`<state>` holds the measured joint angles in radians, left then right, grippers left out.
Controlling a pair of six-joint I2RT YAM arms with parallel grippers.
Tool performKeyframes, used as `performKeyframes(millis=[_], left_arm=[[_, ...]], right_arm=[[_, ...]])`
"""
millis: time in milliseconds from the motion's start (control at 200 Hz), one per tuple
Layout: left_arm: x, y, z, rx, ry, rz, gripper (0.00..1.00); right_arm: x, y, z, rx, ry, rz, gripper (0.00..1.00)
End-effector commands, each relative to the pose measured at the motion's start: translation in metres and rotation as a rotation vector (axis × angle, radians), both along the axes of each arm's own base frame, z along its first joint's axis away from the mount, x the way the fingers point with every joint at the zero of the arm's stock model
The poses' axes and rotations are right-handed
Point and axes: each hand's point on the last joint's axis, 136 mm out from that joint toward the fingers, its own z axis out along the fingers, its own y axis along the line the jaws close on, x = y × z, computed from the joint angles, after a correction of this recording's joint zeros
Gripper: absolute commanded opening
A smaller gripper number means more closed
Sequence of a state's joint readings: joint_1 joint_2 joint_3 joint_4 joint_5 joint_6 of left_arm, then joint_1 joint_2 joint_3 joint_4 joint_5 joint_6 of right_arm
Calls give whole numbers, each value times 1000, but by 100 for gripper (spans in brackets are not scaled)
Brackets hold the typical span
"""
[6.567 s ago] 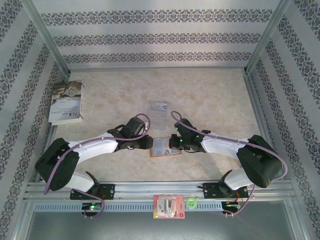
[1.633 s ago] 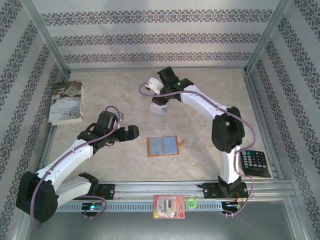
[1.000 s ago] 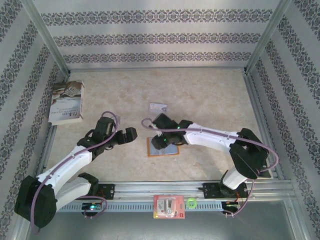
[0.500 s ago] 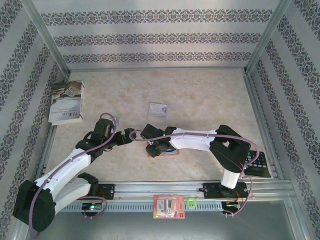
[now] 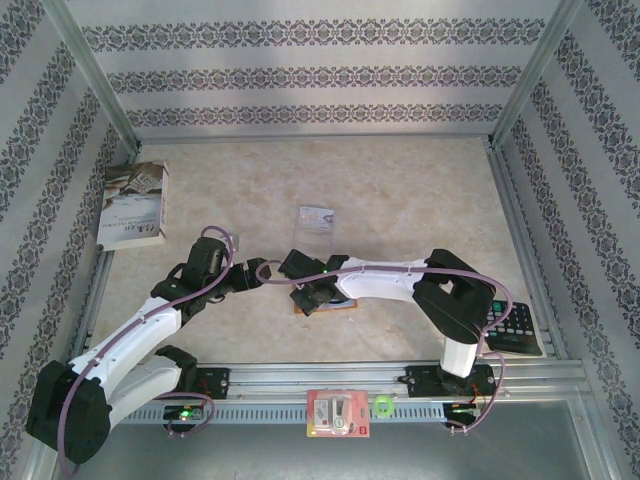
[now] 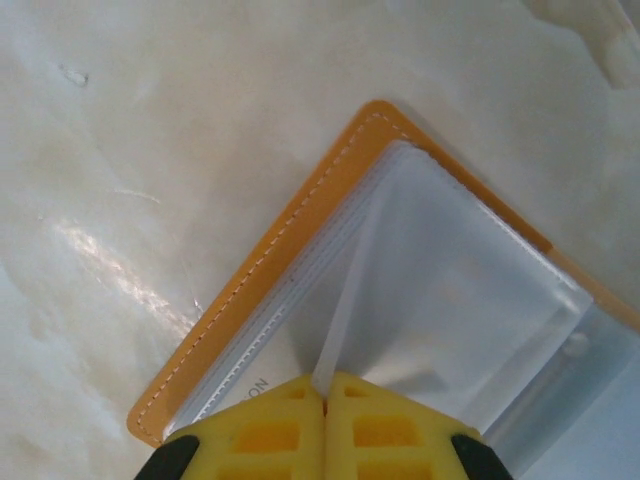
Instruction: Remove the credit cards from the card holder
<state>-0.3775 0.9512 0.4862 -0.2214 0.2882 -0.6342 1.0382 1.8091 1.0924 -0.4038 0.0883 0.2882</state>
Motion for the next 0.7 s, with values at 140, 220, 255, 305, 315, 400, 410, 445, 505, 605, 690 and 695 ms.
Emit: performKeyframes(millis=[140, 220, 255, 305, 315, 400, 410, 445, 505, 605, 690, 695], left_arm=[[1, -34, -4, -55, 6, -114, 59], [-1, -51, -8, -69, 15, -156, 45], [-1, -59, -11, -75, 21, -175, 41], [-2, -71, -14, -82, 30, -202, 36], [-3, -73, -15, -85, 30, -208, 35], [-4, -87, -24, -94, 54, -237, 24], [-3, -88, -25, -94, 56, -239, 23], [-3, -91, -29, -96, 67, -244, 20], [-3, -98, -35, -108, 79, -257, 18], [-4, -110, -39, -113, 86, -292, 15], [-4, -118, -42, -103, 96, -312, 12], [-4, -118, -42, -103, 97, -313, 11]], right_arm=[[8, 8, 21, 229, -18, -60, 0], [10, 8, 26, 279, -22, -79, 0], [10, 8, 28, 299, -21, -88, 0], [10, 8, 31, 322, -24, -101, 0], [11, 8, 31, 327, -25, -105, 0], [11, 7, 35, 363, -29, -122, 0], [11, 6, 34, 363, -26, -124, 0], [11, 5, 35, 370, -26, -130, 0], [10, 4, 34, 375, -22, -135, 0], [9, 2, 32, 380, -20, -142, 0], [8, 0, 30, 382, -14, -147, 0], [9, 0, 31, 382, -15, -148, 0]])
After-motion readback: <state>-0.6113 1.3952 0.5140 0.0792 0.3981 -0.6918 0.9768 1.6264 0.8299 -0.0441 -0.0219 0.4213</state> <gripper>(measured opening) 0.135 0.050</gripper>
